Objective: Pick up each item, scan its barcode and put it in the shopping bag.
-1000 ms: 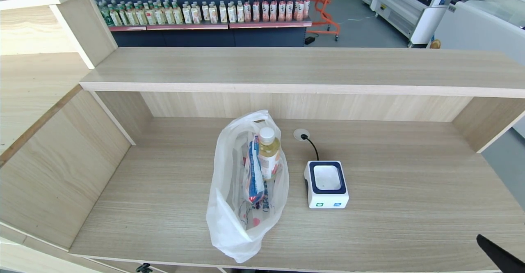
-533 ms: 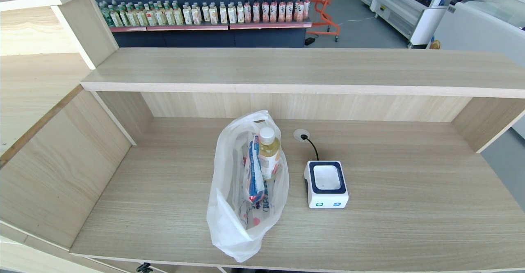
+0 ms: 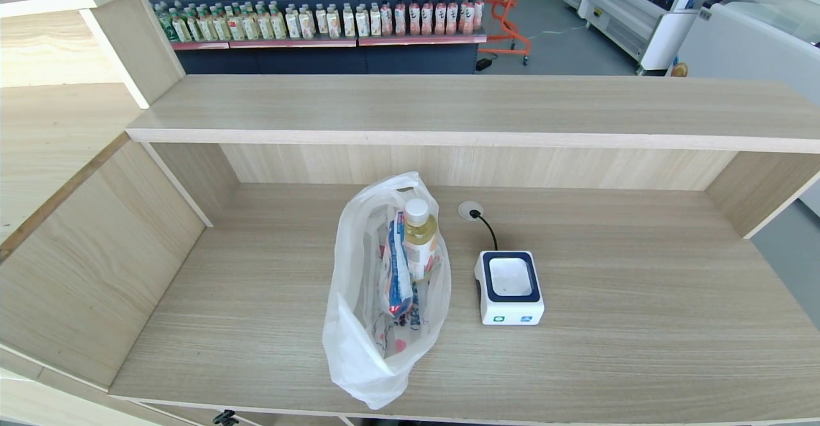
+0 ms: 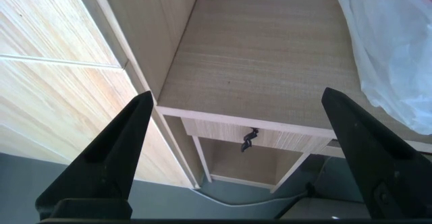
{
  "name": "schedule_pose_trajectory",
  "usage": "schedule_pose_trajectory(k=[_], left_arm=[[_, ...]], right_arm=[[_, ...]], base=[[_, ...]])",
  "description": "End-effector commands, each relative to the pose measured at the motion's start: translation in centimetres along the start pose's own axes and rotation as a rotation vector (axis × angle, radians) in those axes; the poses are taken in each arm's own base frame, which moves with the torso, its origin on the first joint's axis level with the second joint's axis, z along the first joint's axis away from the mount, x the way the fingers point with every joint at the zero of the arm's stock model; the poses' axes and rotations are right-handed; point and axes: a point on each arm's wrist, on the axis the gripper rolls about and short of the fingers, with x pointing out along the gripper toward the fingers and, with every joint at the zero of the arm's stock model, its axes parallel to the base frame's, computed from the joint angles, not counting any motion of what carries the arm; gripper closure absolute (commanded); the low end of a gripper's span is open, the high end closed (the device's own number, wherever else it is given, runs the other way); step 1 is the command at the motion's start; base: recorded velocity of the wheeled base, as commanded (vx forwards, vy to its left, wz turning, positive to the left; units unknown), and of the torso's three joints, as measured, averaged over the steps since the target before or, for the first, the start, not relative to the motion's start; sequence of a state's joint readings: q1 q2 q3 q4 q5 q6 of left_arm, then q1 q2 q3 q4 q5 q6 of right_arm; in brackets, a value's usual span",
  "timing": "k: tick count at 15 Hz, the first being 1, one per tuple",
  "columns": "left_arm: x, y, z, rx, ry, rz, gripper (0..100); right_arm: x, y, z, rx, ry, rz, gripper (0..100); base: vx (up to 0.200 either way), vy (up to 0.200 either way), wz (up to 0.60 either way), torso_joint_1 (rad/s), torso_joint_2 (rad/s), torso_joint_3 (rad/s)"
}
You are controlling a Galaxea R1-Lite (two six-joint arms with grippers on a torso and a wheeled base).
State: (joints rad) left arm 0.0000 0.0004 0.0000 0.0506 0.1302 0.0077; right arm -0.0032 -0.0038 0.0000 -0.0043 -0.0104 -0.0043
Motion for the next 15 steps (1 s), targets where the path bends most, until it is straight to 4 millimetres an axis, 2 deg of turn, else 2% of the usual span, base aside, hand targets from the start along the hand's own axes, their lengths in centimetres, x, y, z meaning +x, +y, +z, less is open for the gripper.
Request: schedule_pose_trajectory(k=[1,4,10,14,15], left_arm=[[0.00,0.00,0.00,0.000,0.000,0.000,0],[0.00,0.00,0.00,0.003,0.000,0.000,0],[0.00,0.00,0.00,0.001,0.000,0.000,0],[0.01,0.00,0.00,0.003,0.001,0.000,0],[0.00,0.00,0.00,0.003,0.000,0.000,0]], right_arm=[[0.03,0.00,0.01,0.000,0.003,0.000,100],[0.03,0.00,0.01,0.000,0.003,0.000,100],[0.03,0.00,0.01,0.000,0.003,0.000,100],[0.03,0.00,0.01,0.000,0.003,0.000,100],[0.03,0.00,0.01,0.000,0.003,0.000,100]], base=[[0.000,0.000,0.00,0.000,0.00,0.000],[0.000,0.000,0.00,0.000,0.00,0.000],[0.000,-0.200,0.00,0.007,0.00,-0.002],[0.000,0.000,0.00,0.000,0.00,0.000],[0.200,0.000,0.00,-0.002,0.00,0.007]])
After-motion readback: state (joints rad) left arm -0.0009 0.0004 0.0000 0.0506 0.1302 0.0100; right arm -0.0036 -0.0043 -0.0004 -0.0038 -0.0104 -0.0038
